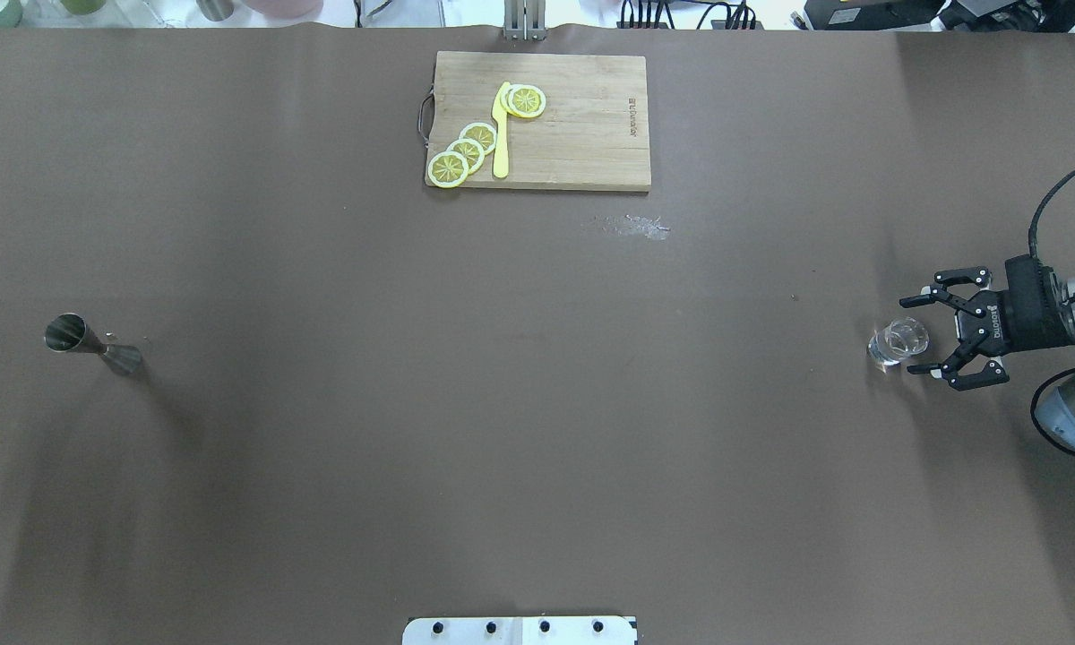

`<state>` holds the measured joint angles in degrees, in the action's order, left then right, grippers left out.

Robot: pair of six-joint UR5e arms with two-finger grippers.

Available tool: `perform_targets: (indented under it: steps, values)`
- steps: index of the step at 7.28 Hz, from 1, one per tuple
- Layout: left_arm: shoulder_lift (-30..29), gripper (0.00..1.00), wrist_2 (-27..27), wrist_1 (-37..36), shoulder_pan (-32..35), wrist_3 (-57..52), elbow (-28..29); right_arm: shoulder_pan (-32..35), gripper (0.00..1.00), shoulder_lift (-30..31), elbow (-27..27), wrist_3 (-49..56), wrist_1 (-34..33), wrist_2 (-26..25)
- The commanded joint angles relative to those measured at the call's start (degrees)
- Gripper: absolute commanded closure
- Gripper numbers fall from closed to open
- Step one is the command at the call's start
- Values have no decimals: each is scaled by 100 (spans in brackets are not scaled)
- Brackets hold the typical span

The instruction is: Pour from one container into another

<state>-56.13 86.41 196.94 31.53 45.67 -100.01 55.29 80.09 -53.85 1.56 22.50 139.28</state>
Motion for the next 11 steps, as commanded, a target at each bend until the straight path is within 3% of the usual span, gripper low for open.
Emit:
perform_targets:
  steps: [1, 3, 5, 9, 11]
  values:
    - [-38, 2, -1013, 187, -844, 232, 253, -26, 5, -11, 24, -16, 0, 12]
    - [-291, 2, -2622, 152, -2015, 249, 472, -123, 10, 15, 24, -25, 0, 56]
    - [-678, 2, -4605, 143, -3165, 258, 736, -150, 9, -2, 15, -25, 0, 47]
    - [-1135, 2, -6999, 108, -4574, 258, 948, -150, 10, -55, -3, -25, -9, 29]
    - [-1154, 2, -7969, -424, -4727, 258, 939, -158, 17, -37, 15, -25, 0, 47]
